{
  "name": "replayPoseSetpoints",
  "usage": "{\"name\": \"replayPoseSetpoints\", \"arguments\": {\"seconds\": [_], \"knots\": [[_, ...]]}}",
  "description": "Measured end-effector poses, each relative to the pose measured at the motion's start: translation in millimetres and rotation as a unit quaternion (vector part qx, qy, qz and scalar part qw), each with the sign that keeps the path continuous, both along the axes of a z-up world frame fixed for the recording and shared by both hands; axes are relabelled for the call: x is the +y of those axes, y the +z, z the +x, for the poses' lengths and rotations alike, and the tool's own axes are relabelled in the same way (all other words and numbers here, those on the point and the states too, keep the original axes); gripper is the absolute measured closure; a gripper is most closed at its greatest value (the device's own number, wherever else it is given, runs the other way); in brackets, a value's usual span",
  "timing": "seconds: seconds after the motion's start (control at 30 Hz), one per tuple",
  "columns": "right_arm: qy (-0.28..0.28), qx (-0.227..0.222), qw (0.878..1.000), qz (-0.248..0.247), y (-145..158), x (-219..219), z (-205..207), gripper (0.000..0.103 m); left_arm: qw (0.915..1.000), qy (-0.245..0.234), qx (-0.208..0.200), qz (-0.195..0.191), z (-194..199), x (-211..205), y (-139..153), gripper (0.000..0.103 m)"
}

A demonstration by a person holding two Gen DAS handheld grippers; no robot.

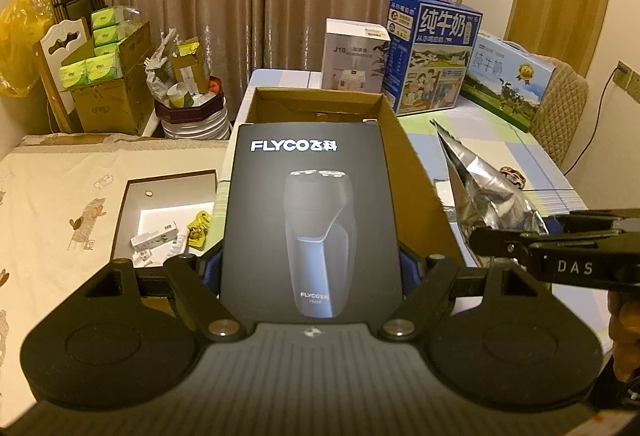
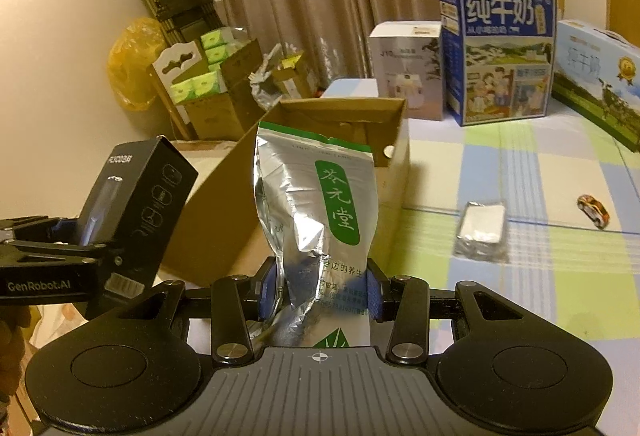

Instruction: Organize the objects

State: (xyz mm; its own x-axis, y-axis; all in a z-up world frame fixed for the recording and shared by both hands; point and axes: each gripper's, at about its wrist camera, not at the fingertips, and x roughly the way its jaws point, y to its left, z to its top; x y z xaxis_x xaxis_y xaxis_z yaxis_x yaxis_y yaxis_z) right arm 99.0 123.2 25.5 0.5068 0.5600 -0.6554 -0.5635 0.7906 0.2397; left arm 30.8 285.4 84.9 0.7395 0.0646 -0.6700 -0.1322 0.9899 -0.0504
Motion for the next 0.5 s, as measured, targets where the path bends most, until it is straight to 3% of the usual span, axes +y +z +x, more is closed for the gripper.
{"name": "replayPoseSetpoints", "arguments": {"seconds": [0.5], "knots": [[-0.009, 0.006, 1.000, 0.004, -2, 24, 23, 0.062, 1.0000, -0.005, 0.002, 0.005, 27, 17, -7, 0.027]]}}
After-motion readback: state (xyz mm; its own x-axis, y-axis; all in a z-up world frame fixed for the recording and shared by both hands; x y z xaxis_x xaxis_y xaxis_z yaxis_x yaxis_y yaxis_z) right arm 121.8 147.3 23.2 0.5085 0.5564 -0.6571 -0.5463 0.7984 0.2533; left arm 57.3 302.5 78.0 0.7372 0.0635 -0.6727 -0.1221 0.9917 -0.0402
